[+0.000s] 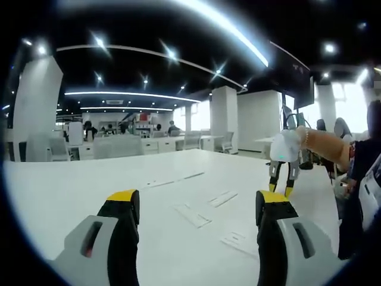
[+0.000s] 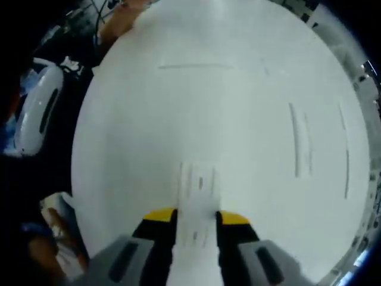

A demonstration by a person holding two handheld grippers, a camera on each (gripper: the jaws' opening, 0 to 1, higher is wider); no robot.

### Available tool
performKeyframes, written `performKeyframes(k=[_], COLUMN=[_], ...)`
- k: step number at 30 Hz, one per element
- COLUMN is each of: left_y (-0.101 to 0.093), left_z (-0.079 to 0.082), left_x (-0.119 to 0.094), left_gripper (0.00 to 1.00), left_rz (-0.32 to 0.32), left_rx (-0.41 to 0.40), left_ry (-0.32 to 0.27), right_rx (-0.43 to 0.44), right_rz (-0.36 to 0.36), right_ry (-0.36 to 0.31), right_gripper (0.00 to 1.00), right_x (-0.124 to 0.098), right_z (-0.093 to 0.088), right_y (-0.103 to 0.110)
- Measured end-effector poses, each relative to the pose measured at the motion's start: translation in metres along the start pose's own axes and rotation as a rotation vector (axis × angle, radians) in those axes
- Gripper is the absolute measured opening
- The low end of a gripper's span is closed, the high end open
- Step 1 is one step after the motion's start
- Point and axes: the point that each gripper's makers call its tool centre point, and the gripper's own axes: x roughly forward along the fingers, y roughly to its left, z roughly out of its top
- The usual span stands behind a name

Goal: Locate the socket holder cover, grip the socket holder cover, clip it into the socket holder slot.

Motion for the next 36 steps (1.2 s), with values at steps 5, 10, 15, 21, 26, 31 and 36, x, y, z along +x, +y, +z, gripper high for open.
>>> performKeyframes(k=[5,10,15,21,26,31,36], left_y=[0.001,0.0,-0.003,-0.004,-0.006,-0.005,-0.008], left_z=[0.0,0.001,0.005,0.006,0.008,0.01,0.01], left_x=[0.0,0.0,-0.002,-0.002,-0.003,-0.004,-0.003], left_gripper=[0.79,0.79,0.8,0.81,0.82,0.82,0.83], left_rz=[0.0,-0.004,-0.02,-0.029,-0.04,-0.043,-0.05], left_rx=[0.0,0.001,-0.007,-0.009,-0.011,-0.015,-0.013], left_ry=[0.002,-0.004,-0.021,-0.022,-0.027,-0.035,-0.036], right_rx=[0.003,-0.002,-0.01,-0.014,-0.016,-0.004,-0.006], right_rz=[0.006,0.007,-0.01,-0.023,-0.029,-0.044,-0.065], right_ry=[0.006,0.007,0.008,0.004,-0.011,-0.006,0.004], right_gripper=[0.28,0.27,0.27,0.27,0.27,0.27,0.27], right_x=[0.0,-0.003,-0.011,-0.019,-0.027,-0.034,-0.04], right_z=[0.0,-0.001,-0.001,-0.002,-0.002,-0.008,-0.013], right_y=[0.0,0.001,-0.002,-0.006,-0.016,-0.031,-0.046])
